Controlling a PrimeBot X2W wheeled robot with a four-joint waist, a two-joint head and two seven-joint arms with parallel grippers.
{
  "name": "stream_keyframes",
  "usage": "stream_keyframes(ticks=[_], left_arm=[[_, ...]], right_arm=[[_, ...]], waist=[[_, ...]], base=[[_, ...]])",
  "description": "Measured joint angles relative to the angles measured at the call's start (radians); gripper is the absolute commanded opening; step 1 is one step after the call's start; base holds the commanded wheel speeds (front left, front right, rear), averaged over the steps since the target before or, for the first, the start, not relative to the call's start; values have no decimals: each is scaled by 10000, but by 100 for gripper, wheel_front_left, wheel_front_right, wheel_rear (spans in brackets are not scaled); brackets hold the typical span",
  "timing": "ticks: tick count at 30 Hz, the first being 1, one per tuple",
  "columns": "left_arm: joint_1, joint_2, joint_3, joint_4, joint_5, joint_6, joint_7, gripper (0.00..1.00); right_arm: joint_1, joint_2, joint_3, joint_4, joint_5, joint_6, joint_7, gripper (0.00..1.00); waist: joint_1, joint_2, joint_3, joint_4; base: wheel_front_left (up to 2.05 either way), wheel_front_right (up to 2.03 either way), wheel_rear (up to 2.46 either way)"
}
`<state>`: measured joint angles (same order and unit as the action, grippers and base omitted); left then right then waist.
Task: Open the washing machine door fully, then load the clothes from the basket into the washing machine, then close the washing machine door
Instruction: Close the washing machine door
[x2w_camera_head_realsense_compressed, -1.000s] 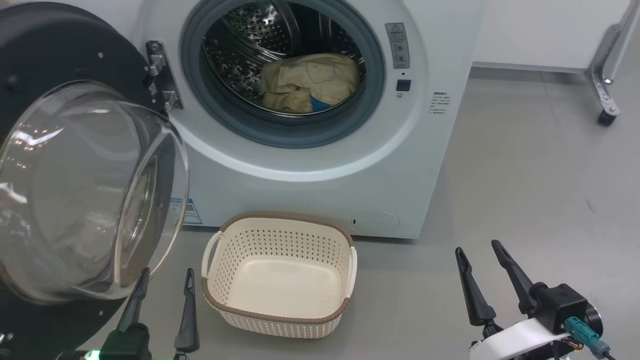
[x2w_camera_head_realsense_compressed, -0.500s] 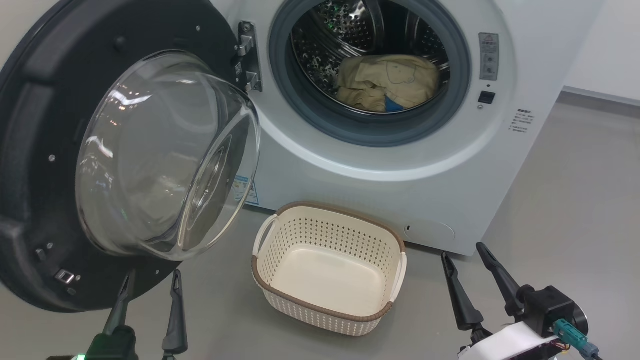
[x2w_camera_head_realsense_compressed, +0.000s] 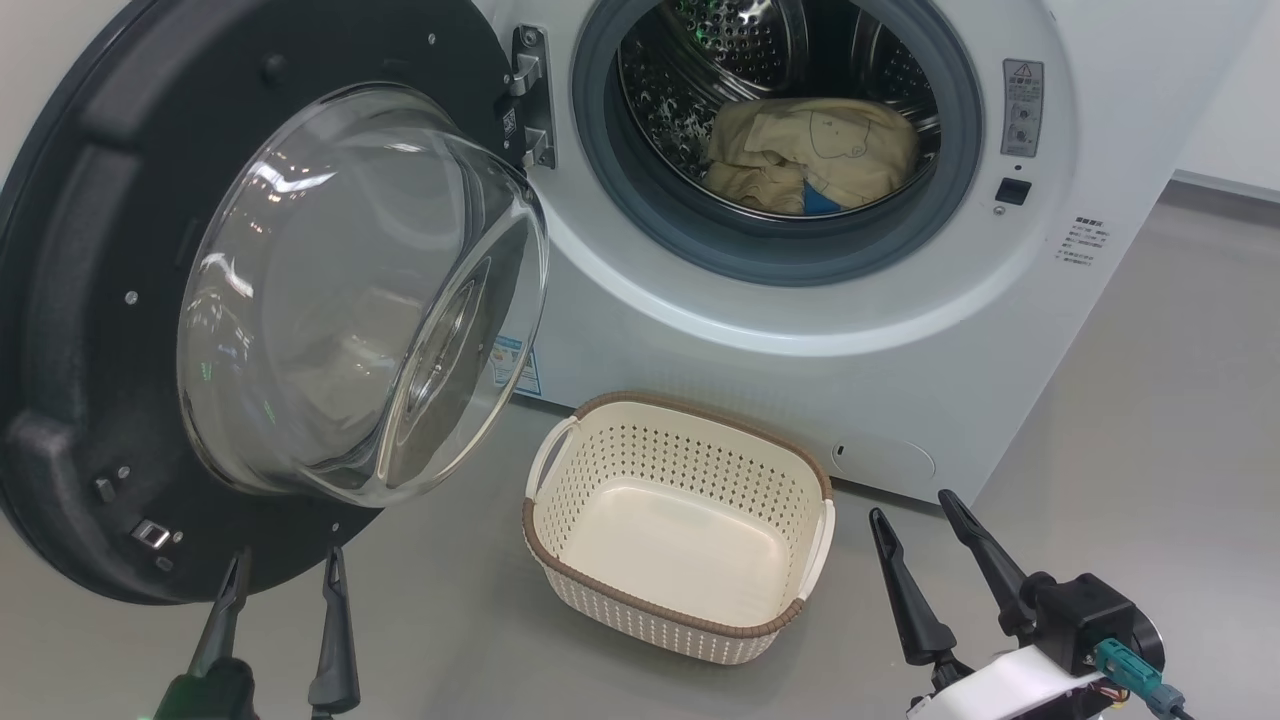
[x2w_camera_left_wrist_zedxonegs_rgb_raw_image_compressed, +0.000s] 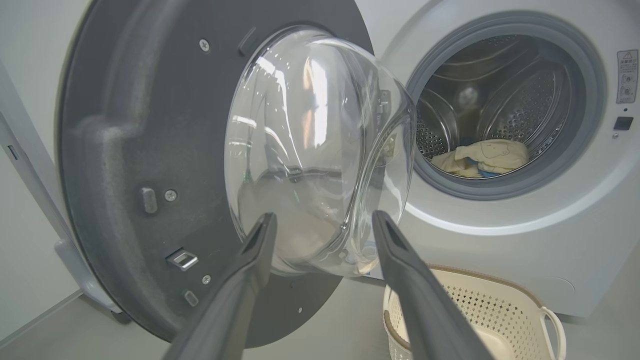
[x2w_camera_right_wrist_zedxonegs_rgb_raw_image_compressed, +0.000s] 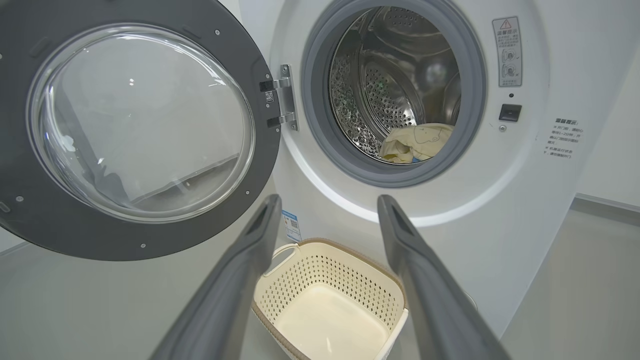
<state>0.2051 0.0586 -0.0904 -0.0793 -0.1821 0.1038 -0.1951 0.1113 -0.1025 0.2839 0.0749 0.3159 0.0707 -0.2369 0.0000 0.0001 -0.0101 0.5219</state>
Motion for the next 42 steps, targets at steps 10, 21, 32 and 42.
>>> stream_keyframes(ticks=[10,21,32,42], left_arm=[[28,0,-19,-21,-13,42,4,0],[45,-8,-79,-345,-608,-263,-40,0],[0,-102,587,-1647,-6869,-1720,-368,0],[-630,-136,2082,-2778,-11731,-1952,-617,0]], right_arm=[[-7,10,54,92,0,4,-2,100],[-16,13,71,138,0,65,-2,100],[-50,10,71,169,0,65,-2,100],[-62,-15,-10,109,0,35,-2,100]], waist=[[0,0,-20,-17],[0,0,-28,-23],[0,0,-16,20],[0,0,177,46]], base=[[0,0,0],[0,0,0],[0,0,0],[0,0,0]])
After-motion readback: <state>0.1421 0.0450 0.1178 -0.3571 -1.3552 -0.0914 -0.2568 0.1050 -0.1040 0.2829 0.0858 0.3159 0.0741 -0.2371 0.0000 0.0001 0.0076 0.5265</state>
